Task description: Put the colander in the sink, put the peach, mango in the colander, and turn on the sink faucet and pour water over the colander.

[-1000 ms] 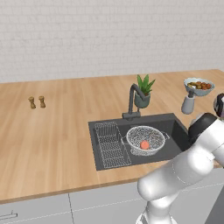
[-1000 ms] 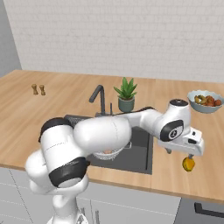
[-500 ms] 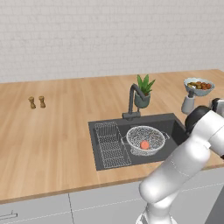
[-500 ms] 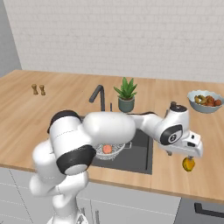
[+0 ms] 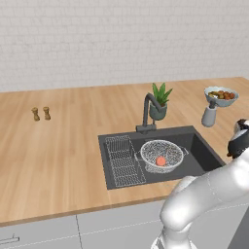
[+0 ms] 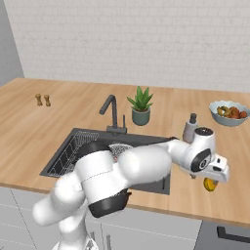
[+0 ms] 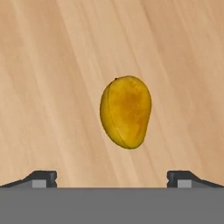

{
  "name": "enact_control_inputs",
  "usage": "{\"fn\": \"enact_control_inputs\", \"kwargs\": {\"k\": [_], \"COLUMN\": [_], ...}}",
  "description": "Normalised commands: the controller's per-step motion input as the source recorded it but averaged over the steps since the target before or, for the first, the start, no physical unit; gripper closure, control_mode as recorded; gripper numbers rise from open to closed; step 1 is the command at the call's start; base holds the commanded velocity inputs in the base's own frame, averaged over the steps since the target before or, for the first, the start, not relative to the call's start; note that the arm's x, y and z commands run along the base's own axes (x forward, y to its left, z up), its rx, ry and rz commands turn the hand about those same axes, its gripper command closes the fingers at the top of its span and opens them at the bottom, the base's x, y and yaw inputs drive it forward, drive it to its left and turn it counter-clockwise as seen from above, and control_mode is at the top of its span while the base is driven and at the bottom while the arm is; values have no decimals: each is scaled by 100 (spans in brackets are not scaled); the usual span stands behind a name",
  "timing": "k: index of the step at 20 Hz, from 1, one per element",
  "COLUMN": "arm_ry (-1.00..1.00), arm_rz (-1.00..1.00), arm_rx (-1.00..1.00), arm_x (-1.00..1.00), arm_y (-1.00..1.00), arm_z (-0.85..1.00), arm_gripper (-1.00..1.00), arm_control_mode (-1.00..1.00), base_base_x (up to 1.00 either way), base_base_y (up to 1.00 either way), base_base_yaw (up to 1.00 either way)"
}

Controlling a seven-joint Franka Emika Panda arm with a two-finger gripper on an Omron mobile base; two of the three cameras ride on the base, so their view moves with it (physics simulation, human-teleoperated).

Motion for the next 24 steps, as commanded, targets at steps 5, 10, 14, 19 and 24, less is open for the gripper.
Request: {"fn": "enact_control_inputs", "kwargs": {"k": [5, 10, 14, 19, 24], "arm_ry": [0, 0, 0, 0, 0], "arm_rz": [0, 0, 0, 0, 0], "arm_rx": [6, 1, 0, 0, 0], "arm_x": [24, 29, 22, 0, -6], "arm_y": [-39, -13, -11, -26, -3], "arm_z": [-20, -27, -32, -45, -44], "arm_gripper": [-100, -100, -100, -100, 100], "arm_control_mode": [-100, -100, -100, -100, -100], "base_base_x": [0, 0, 0, 0, 0], "base_base_y": [0, 0, 0, 0, 0], "base_base_yaw": [0, 0, 0, 0, 0]}}
